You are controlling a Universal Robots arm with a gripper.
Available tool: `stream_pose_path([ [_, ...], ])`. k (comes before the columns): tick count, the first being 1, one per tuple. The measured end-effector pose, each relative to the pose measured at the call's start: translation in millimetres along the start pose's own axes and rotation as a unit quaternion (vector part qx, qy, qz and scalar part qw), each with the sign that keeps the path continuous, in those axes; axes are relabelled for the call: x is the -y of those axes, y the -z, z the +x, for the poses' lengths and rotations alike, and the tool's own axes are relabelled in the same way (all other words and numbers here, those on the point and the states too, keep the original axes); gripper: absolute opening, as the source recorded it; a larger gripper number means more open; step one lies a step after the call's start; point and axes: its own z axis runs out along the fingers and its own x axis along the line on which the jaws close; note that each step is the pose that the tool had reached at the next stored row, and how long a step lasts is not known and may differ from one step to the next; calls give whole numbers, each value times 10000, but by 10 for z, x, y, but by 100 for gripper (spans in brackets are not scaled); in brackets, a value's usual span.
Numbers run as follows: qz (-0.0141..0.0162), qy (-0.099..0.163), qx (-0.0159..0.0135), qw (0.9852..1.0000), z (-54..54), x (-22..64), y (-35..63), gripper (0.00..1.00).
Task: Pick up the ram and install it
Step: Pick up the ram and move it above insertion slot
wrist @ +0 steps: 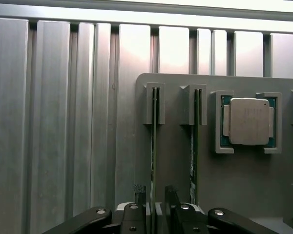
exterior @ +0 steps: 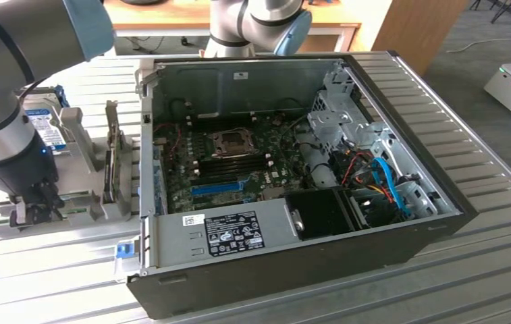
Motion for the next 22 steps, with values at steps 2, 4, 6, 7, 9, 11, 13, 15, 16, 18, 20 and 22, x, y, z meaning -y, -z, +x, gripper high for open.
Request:
stream_pose_path([
  [2, 0, -1, 0, 10000, 0, 5, 0, 29],
  [4, 0, -1, 0, 10000, 0, 10, 0, 29],
  [6, 0, 0, 0, 10000, 0, 17, -1, 29],
  [7, 0, 0, 0, 10000, 0, 19, -1, 29],
  [9, -1, -1, -1, 10000, 0, 19, -1, 29],
  [11, -1, -1, -1, 10000, 0, 20, -2, 29],
  [13, -1, -1, -1, 10000, 2, 20, -4, 29],
  [15, 0, 0, 0, 10000, 6, 21, -5, 29],
  [16, -1, 0, -1, 10000, 8, 20, -5, 29],
  [18, -1, 0, -1, 10000, 12, 20, -6, 29],
  [20, -1, 0, -1, 10000, 18, 20, -6, 29],
  [22, -1, -1, -1, 10000, 23, 20, -6, 29],
])
